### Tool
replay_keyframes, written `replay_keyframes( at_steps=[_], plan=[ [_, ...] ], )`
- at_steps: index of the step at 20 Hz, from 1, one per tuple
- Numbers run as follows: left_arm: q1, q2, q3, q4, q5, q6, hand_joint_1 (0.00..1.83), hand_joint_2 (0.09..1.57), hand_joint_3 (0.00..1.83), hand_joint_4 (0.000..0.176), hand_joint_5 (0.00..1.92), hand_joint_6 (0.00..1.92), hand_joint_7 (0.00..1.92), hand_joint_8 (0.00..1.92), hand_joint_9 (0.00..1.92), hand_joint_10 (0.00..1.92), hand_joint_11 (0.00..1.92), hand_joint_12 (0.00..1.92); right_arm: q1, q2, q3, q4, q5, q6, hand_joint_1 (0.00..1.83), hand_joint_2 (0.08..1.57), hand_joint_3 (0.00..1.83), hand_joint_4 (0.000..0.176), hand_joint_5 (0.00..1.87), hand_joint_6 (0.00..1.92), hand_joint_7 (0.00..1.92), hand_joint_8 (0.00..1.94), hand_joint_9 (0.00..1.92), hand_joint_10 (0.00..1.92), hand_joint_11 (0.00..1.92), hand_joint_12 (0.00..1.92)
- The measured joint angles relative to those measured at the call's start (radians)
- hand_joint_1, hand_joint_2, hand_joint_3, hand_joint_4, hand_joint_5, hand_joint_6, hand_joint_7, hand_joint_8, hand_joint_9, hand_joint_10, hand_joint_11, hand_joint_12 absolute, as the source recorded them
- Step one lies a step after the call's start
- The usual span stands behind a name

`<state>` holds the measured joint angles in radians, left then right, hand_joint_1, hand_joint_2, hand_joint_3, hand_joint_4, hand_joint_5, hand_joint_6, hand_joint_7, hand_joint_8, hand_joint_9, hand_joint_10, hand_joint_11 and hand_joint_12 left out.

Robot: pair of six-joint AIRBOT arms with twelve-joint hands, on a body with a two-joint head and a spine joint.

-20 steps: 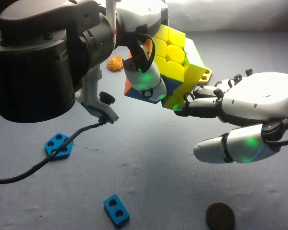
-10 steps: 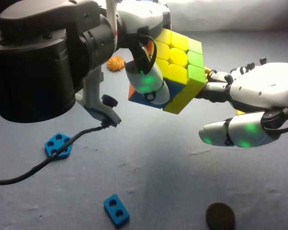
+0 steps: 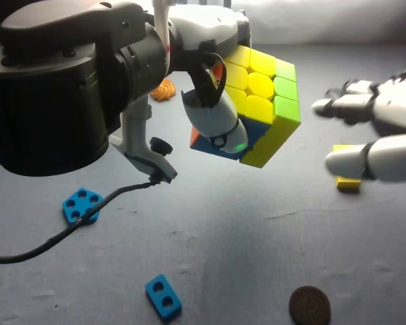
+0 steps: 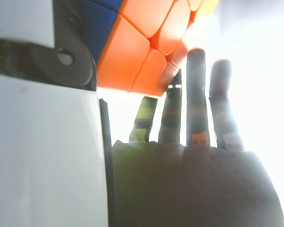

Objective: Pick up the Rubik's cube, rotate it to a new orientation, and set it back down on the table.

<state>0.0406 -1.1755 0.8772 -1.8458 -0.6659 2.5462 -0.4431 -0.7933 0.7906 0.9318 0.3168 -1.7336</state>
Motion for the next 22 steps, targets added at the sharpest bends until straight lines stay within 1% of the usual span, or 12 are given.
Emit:
replay_keyframes(
  at_steps=[3,6,8,10,11,12,13,14,15,17,19,22],
  plan=[
    [0.017,0.000,-0.002,0.059,0.004,-0.079,1.12,1.10,0.00,0.000,0.23,1.48,0.20,1.55,0.16,1.63,0.06,1.85,0.030,-0.005,0.011,0.000,0.065,0.002,0.05,1.25,0.00,0.000,0.12,0.00,0.35,1.25,0.32,1.77,0.22,1.92],
    [0.045,0.002,-0.012,0.091,-0.007,-0.156,1.15,1.11,0.00,0.000,0.23,1.49,0.19,1.58,0.16,1.65,0.03,1.87,0.029,-0.006,0.012,-0.119,0.082,0.064,0.06,1.24,0.00,0.000,0.10,0.00,0.35,1.22,0.31,1.74,0.23,1.92],
    [0.067,0.005,-0.018,0.117,-0.006,-0.211,1.15,1.11,0.00,0.000,0.20,1.53,0.18,1.58,0.14,1.65,0.04,1.85,0.029,-0.008,0.008,-0.290,0.124,0.157,0.01,1.25,0.00,0.000,0.08,0.00,0.32,0.90,0.25,1.43,0.09,1.92],
    [0.095,0.013,-0.031,0.193,-0.008,-0.312,1.12,1.13,0.01,0.000,0.18,1.56,0.16,1.58,0.13,1.65,0.03,1.83,0.029,-0.009,0.008,-0.424,0.202,0.235,0.01,1.24,0.00,0.000,0.10,0.00,0.27,0.32,0.16,0.95,0.00,1.62],
    [0.113,0.019,-0.040,0.215,-0.014,-0.354,1.13,1.13,0.00,0.000,0.18,1.56,0.15,1.60,0.12,1.66,0.03,1.84,0.029,-0.007,0.011,-0.495,0.225,0.287,0.00,1.24,0.00,0.000,0.08,0.00,0.24,0.14,0.16,0.73,0.00,1.48],
    [0.130,0.023,-0.043,0.234,-0.023,-0.386,1.13,1.13,0.00,0.000,0.19,1.55,0.15,1.61,0.13,1.67,0.04,1.84,0.029,-0.004,0.018,-0.559,0.238,0.348,0.00,1.23,0.00,0.000,0.08,0.01,0.18,0.05,0.07,0.54,0.00,1.15],
    [0.144,0.029,-0.043,0.246,-0.026,-0.412,1.16,1.12,0.00,0.000,0.23,1.51,0.17,1.61,0.16,1.67,0.06,1.84,0.029,-0.002,0.019,-0.585,0.240,0.373,0.00,1.21,0.00,0.000,0.02,0.00,0.05,0.01,0.03,0.15,0.00,0.56],
    [0.159,0.034,-0.043,0.263,-0.027,-0.443,1.15,1.11,0.00,0.000,0.25,1.50,0.18,1.59,0.17,1.65,0.08,1.83,0.028,0.001,0.019,-0.607,0.236,0.398,0.00,1.21,0.00,0.000,0.00,0.00,0.01,0.00,0.01,0.03,0.00,0.19],
    [0.177,0.040,-0.043,0.302,-0.030,-0.488,1.12,1.12,0.00,0.000,0.21,1.55,0.17,1.60,0.16,1.65,0.07,1.82,0.024,0.003,0.019,-0.645,0.232,0.433,0.00,1.20,0.00,0.000,0.00,0.00,0.00,0.00,0.00,0.01,0.00,0.04],
    [0.202,0.047,-0.042,0.351,-0.030,-0.553,1.15,1.10,0.00,0.000,0.21,1.54,0.17,1.61,0.14,1.68,0.03,1.87,0.011,0.004,0.020,-0.715,0.261,0.466,0.00,1.21,0.00,0.000,0.00,0.00,0.00,0.00,0.00,0.00,0.00,0.00],
    [0.240,0.046,-0.037,0.392,-0.029,-0.640,1.17,1.10,0.00,0.000,0.26,1.47,0.19,1.58,0.15,1.65,0.05,1.85,0.009,0.004,0.013,-0.731,0.280,0.474,0.00,1.21,0.00,0.000,0.00,0.00,0.00,0.00,0.00,0.00,0.00,0.00],
    [0.277,0.046,-0.027,0.445,-0.035,-0.742,1.13,1.13,0.01,0.000,0.20,1.55,0.17,1.60,0.14,1.68,0.08,1.87,0.006,0.004,0.010,-0.727,0.283,0.474,0.00,1.21,0.00,0.000,0.00,0.00,0.00,0.00,0.00,0.00,0.00,0.00]
  ],
)
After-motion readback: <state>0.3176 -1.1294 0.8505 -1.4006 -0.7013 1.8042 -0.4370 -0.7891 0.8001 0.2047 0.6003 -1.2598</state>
